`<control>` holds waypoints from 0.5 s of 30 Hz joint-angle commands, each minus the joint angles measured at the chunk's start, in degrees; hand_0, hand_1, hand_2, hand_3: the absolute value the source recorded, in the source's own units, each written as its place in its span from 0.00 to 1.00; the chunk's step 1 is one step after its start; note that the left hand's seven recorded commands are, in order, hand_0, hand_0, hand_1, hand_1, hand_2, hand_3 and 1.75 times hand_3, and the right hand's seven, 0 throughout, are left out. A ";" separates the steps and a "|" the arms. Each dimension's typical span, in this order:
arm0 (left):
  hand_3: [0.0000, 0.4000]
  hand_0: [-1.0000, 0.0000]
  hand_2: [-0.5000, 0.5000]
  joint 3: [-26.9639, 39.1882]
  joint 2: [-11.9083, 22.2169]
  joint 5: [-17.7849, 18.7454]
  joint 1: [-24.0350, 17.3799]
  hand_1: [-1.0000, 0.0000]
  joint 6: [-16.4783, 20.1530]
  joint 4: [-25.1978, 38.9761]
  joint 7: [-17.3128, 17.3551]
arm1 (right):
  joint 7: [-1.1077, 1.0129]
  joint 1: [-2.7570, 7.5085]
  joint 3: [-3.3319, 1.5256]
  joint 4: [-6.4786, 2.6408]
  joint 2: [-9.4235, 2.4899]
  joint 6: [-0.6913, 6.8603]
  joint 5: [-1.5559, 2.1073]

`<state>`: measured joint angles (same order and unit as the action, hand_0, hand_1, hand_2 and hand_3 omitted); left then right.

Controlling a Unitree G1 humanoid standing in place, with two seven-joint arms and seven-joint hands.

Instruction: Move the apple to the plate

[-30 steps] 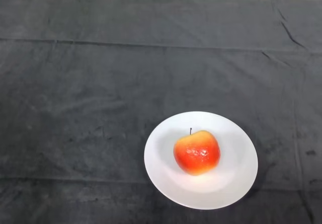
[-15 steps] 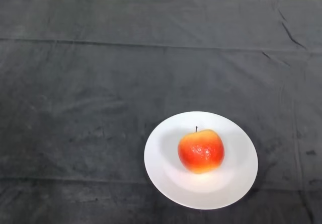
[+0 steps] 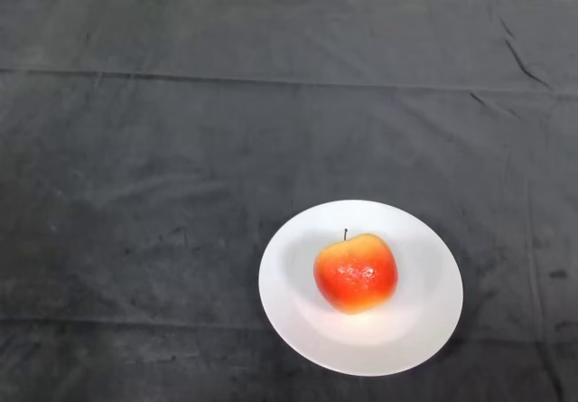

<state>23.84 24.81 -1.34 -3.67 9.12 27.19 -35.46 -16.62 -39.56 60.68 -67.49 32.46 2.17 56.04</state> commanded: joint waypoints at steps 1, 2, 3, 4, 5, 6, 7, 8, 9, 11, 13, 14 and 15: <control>0.00 1.00 0.50 1.18 -0.37 -1.66 0.83 1.00 -0.62 2.22 0.44 | 0.05 -0.78 0.14 0.21 1.30 -0.06 1.13; 0.00 1.00 0.50 1.16 -0.39 -1.69 0.84 1.00 -0.63 2.20 0.46 | 0.05 -0.78 0.14 0.21 1.30 -0.06 1.13; 0.00 1.00 0.50 1.16 -0.41 -1.69 0.84 1.00 -0.65 2.18 0.48 | 0.05 -0.78 0.14 0.21 1.30 -0.06 1.13; 0.00 1.00 0.50 1.17 -0.42 -1.69 0.83 1.00 -0.65 2.18 0.51 | 0.05 -0.78 0.14 0.21 1.30 -0.06 1.13; 0.00 1.00 0.50 1.18 -0.43 -1.69 0.82 1.00 -0.64 2.19 0.55 | 0.05 -0.78 0.14 0.21 1.30 -0.06 1.13; 0.00 1.00 0.50 1.20 -0.44 -1.68 0.81 1.00 -0.61 2.21 0.58 | 0.05 -0.78 0.14 0.21 1.30 -0.06 1.13; 0.00 1.00 0.50 1.21 -0.45 -1.68 0.81 1.00 -0.59 2.22 0.61 | 0.05 -0.78 0.14 0.21 1.30 -0.06 1.13; 0.00 1.00 0.50 1.20 -0.46 -1.70 0.82 1.00 -0.60 2.20 0.62 | 0.05 -0.78 0.14 0.22 1.29 -0.06 1.13; 0.00 1.00 0.50 1.18 -0.48 -1.72 0.82 1.00 -0.65 2.14 0.63 | 0.05 -0.78 0.14 0.22 1.29 -0.06 1.13; 0.00 1.00 0.50 1.15 -0.52 -1.75 0.83 1.00 -0.76 1.99 0.66 | 0.05 -0.77 0.13 0.22 1.29 -0.06 1.13; 0.00 1.00 0.50 1.17 -0.53 -1.74 0.81 1.00 -0.82 1.89 0.73 | 0.05 -0.77 0.13 0.22 1.29 -0.06 1.13; 0.00 1.00 0.50 1.20 -0.53 -1.72 0.80 1.00 -0.85 1.85 0.77 | 0.05 -0.77 0.13 0.22 1.29 -0.06 1.13; 0.00 1.00 0.50 1.25 -0.52 -1.68 0.76 1.00 -0.89 1.81 0.82 | 0.05 -0.77 0.13 0.22 1.29 -0.06 1.13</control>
<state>23.83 24.74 -1.36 -3.65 9.12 27.19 -34.95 -16.62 -39.56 60.68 -67.49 32.46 2.17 56.04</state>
